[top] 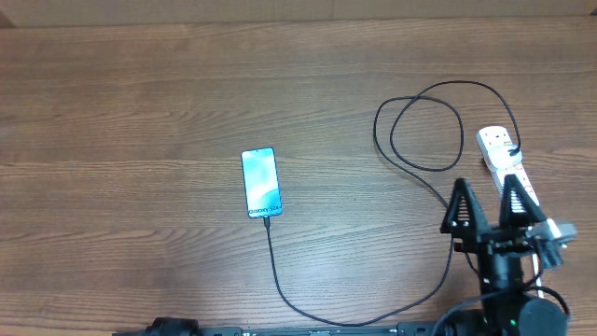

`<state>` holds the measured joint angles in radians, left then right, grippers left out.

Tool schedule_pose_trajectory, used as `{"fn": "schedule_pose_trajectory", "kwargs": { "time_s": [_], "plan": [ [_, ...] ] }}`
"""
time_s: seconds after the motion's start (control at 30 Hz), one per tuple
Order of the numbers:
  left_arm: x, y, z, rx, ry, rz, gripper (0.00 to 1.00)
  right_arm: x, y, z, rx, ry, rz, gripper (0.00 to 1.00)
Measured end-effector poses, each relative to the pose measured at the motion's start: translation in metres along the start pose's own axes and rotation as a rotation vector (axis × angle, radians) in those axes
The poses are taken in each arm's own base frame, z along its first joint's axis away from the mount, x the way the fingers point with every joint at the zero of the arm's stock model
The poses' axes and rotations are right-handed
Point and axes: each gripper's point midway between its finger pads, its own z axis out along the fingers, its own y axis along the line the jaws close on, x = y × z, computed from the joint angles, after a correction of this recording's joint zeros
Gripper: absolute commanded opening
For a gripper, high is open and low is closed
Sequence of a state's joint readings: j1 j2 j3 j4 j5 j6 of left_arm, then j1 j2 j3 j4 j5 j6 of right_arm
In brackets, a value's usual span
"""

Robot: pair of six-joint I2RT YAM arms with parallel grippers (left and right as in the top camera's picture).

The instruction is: Plug charger to phone and switch on socket

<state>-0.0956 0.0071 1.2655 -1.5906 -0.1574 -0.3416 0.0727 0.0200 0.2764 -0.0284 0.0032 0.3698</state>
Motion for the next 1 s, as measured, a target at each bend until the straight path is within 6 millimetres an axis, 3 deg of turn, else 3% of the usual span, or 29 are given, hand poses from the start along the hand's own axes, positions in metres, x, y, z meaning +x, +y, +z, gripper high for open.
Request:
{"fn": "schedule_pose_trajectory", "kwargs": {
  "time_s": [0.13, 0.37, 0.83, 1.0],
  "plan": [
    [0.0, 0.0, 0.0, 0.0, 0.0, 0.0, 1.0, 0.012, -0.004, 0.003, -0.014, -0.011, 0.0, 1.0],
    [0.0, 0.0, 0.0, 0.0, 0.0, 0.0, 1.0, 0.01, -0.005, 0.003, -0.028, -0.062, 0.0, 1.0],
    [0.0, 0.0, 0.0, 0.0, 0.0, 0.0, 1.0, 0.057, -0.049, 0.004, 0.116, -0.025, 0.112, 1.0],
    [0.0, 0.0, 0.0, 0.0, 0.0, 0.0, 1.0, 0.06, -0.055, 0.003, 0.148, -0.018, 0.108, 1.0]
  ]
}}
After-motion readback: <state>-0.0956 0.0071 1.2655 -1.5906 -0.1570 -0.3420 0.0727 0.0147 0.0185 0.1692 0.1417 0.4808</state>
